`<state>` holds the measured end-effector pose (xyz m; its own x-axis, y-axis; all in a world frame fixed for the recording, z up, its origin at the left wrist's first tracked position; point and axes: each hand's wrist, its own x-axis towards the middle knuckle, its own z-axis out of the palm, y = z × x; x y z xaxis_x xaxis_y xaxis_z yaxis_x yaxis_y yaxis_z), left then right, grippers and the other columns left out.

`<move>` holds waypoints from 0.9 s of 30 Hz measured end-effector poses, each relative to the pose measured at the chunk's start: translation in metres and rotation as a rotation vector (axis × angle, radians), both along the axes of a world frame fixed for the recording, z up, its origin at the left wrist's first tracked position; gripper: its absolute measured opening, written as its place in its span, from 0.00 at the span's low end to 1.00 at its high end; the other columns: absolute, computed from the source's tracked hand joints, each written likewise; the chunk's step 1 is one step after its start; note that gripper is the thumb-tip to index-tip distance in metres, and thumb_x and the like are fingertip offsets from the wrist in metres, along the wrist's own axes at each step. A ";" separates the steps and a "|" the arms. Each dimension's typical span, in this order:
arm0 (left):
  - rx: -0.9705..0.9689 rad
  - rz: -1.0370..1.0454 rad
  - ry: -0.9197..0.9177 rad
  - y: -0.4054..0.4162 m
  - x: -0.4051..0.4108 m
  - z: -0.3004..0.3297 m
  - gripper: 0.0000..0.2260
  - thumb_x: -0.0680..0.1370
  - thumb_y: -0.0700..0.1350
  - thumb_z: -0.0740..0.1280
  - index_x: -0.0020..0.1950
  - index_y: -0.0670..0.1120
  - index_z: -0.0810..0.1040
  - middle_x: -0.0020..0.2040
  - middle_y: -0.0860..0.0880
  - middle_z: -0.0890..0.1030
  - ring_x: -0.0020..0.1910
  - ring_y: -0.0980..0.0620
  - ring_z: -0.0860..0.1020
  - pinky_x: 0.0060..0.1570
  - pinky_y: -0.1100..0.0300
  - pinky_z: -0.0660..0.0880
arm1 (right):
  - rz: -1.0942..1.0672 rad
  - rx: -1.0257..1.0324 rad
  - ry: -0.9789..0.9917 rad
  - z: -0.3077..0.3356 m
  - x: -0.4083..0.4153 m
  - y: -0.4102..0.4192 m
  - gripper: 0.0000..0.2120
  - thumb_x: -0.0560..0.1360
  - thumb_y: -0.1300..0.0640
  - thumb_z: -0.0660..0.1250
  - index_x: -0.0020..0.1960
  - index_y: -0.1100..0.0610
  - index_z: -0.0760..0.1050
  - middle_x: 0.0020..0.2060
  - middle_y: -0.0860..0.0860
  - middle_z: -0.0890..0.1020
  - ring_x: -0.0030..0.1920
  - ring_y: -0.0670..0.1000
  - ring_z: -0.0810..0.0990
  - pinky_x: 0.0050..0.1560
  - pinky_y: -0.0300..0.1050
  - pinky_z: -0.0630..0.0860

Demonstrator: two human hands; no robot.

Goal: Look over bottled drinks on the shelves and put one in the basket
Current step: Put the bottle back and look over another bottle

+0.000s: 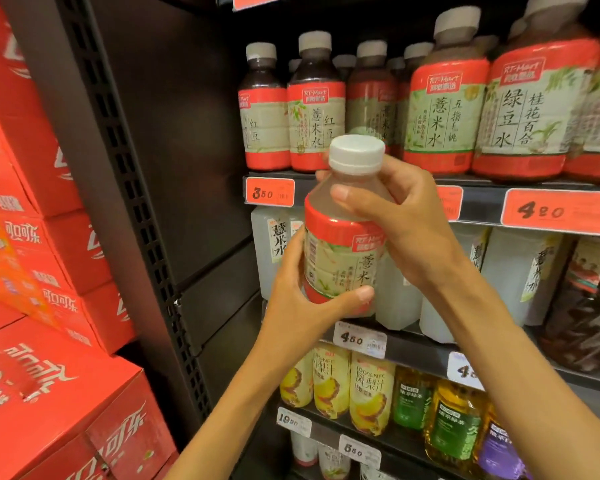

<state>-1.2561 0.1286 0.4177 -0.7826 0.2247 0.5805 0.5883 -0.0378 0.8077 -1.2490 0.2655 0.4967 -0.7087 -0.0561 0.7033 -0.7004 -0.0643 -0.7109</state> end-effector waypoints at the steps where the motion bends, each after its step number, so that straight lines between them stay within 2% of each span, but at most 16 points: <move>1: 0.029 0.007 -0.005 0.004 -0.003 0.004 0.37 0.66 0.44 0.78 0.71 0.49 0.66 0.62 0.51 0.78 0.60 0.57 0.78 0.54 0.66 0.76 | -0.030 -0.015 0.017 0.007 -0.002 0.001 0.13 0.69 0.60 0.72 0.53 0.56 0.79 0.47 0.53 0.85 0.48 0.48 0.82 0.49 0.41 0.78; 5: 0.097 0.037 0.012 0.021 -0.013 0.028 0.36 0.64 0.51 0.77 0.69 0.51 0.66 0.61 0.52 0.79 0.59 0.58 0.79 0.56 0.63 0.77 | -0.105 -0.116 0.060 0.037 -0.011 0.004 0.21 0.69 0.59 0.74 0.61 0.57 0.74 0.55 0.55 0.82 0.55 0.51 0.81 0.53 0.44 0.78; 10: 0.074 0.139 0.136 0.031 -0.035 0.062 0.34 0.69 0.51 0.76 0.72 0.48 0.67 0.66 0.49 0.73 0.65 0.54 0.74 0.64 0.54 0.73 | -0.197 -0.168 0.112 0.073 -0.023 0.006 0.21 0.72 0.62 0.74 0.62 0.63 0.73 0.51 0.57 0.83 0.50 0.49 0.82 0.49 0.41 0.78; 12: 0.114 0.136 0.144 0.034 -0.041 0.070 0.36 0.71 0.50 0.75 0.75 0.51 0.61 0.67 0.50 0.73 0.65 0.56 0.73 0.65 0.59 0.72 | -0.233 -0.176 0.102 0.084 -0.028 0.007 0.21 0.72 0.61 0.73 0.62 0.63 0.72 0.52 0.57 0.83 0.50 0.50 0.83 0.49 0.40 0.79; 14: 0.160 0.134 0.155 0.036 -0.045 0.078 0.34 0.73 0.47 0.74 0.75 0.50 0.61 0.65 0.50 0.74 0.64 0.58 0.74 0.62 0.65 0.73 | -0.244 -0.205 0.076 0.093 -0.032 0.006 0.21 0.73 0.61 0.73 0.63 0.63 0.71 0.50 0.57 0.83 0.47 0.49 0.83 0.47 0.41 0.80; 18: 0.179 0.076 0.195 0.040 -0.055 0.088 0.25 0.75 0.40 0.71 0.68 0.50 0.67 0.61 0.52 0.77 0.60 0.61 0.77 0.56 0.69 0.74 | -0.369 -0.041 0.167 0.103 -0.036 0.007 0.22 0.72 0.58 0.74 0.63 0.61 0.71 0.54 0.56 0.82 0.54 0.49 0.82 0.55 0.44 0.79; 21: 0.170 0.072 0.199 0.044 -0.065 0.088 0.23 0.75 0.40 0.71 0.66 0.52 0.68 0.60 0.54 0.77 0.58 0.63 0.77 0.53 0.71 0.73 | -0.406 0.016 0.178 0.104 -0.043 0.011 0.22 0.73 0.57 0.74 0.63 0.61 0.71 0.55 0.55 0.81 0.55 0.48 0.81 0.57 0.45 0.78; 24: 0.179 0.067 0.150 0.049 -0.070 0.087 0.25 0.75 0.39 0.71 0.70 0.44 0.68 0.63 0.47 0.78 0.60 0.57 0.78 0.57 0.67 0.75 | -0.494 0.129 0.173 0.103 -0.053 0.015 0.20 0.75 0.55 0.71 0.63 0.61 0.72 0.56 0.53 0.81 0.57 0.47 0.80 0.60 0.46 0.76; 27: 0.154 0.097 0.150 0.050 -0.075 0.088 0.25 0.76 0.40 0.70 0.71 0.43 0.68 0.63 0.46 0.79 0.61 0.55 0.78 0.60 0.61 0.75 | -0.565 0.288 0.202 0.104 -0.061 0.024 0.21 0.76 0.54 0.69 0.65 0.61 0.72 0.57 0.52 0.80 0.59 0.48 0.79 0.62 0.50 0.74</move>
